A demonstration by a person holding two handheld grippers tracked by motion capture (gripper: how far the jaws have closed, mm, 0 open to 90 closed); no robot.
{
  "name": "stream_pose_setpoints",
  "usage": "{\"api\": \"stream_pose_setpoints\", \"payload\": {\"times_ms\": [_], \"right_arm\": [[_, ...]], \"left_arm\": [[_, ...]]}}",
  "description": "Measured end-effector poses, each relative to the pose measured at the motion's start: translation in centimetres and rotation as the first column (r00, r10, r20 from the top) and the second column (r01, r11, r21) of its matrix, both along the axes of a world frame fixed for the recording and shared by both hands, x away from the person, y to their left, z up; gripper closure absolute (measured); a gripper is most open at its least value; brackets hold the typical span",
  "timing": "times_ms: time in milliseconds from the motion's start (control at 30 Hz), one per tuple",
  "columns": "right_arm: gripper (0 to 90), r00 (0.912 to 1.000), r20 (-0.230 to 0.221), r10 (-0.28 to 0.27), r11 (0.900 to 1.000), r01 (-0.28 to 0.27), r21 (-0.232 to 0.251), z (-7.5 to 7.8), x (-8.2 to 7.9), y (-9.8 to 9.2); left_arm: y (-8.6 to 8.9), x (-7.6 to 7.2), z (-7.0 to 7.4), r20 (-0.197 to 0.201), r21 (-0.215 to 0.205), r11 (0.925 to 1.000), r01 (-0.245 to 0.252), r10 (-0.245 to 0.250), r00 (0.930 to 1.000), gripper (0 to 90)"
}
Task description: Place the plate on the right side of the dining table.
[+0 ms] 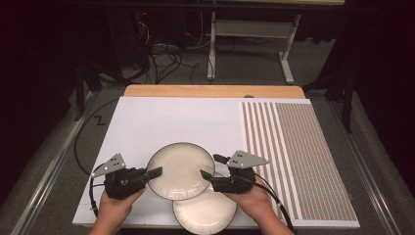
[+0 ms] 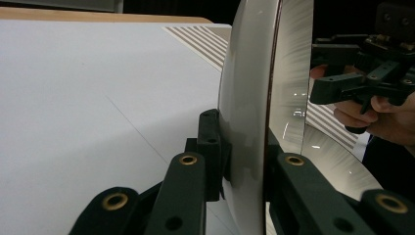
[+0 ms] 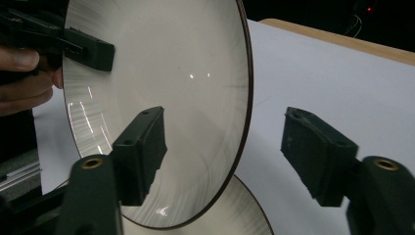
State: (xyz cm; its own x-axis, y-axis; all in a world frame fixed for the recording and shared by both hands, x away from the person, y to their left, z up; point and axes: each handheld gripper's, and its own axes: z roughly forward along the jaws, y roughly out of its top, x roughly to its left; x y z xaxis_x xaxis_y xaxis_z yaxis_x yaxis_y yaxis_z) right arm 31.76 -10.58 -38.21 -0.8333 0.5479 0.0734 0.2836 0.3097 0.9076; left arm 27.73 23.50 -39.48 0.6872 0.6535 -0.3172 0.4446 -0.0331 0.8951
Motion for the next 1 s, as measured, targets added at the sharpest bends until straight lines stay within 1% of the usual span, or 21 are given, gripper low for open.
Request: {"api": "stream_pose_setpoints", "payload": {"times_ms": [167, 300, 400, 500, 633, 867, 933, 1000], "right_arm": [[52.6, 0.9996, -0.019, 0.020, 1.000, -0.020, 0.011, -0.11, 0.02, 0.02], [60.7, 0.9974, -0.062, 0.036, 0.999, -0.033, 0.037, -0.16, 0.35, -0.26], [65.9, 0.9947, -0.093, 0.042, 0.998, -0.038, 0.047, -0.33, 0.50, -0.35], [69.6, 0.9931, -0.109, 0.045, 0.998, -0.039, 0.052, -0.48, 0.56, -0.32], [75.0, 0.9903, -0.135, 0.036, 0.998, -0.027, 0.065, -0.57, 0.70, -0.48], [80.8, 0.9868, -0.160, 0.025, 0.997, -0.014, 0.070, -0.66, 0.77, -0.75], [81.5, 0.9867, -0.161, 0.024, 0.997, -0.013, 0.071, -0.69, 0.78, -0.78], [84.3, 0.9860, -0.166, 0.018, 0.998, -0.006, 0.070, -0.69, 0.81, -0.83]], "left_arm": [[-0.03, -0.12, 0.01, 0.003, 0.000, 1.0000, -0.004, 0.004, 1.0000, 80.3], [-0.05, -0.23, 0.03, 0.009, 0.004, 1.0000, -0.005, 0.005, 1.0000, 80.4], [-0.07, -0.29, 0.02, 0.012, 0.003, 1.0000, -0.007, 0.007, 0.9999, 80.4], [-0.07, -0.31, 0.01, 0.012, 0.003, 1.0000, -0.007, 0.007, 0.9999, 80.4], [-0.08, -0.32, 0.01, 0.015, 0.003, 1.0000, -0.006, 0.006, 0.9999, 80.3], [-0.14, -0.37, -0.02, 0.010, 0.001, 1.0000, -0.006, 0.006, 0.9999, 80.3], [-0.15, -0.38, -0.02, 0.010, 0.001, 1.0000, -0.006, 0.006, 0.9999, 80.3], [-0.16, -0.40, -0.02, 0.009, -0.001, 1.0000, -0.007, 0.007, 0.9999, 80.4]]}}
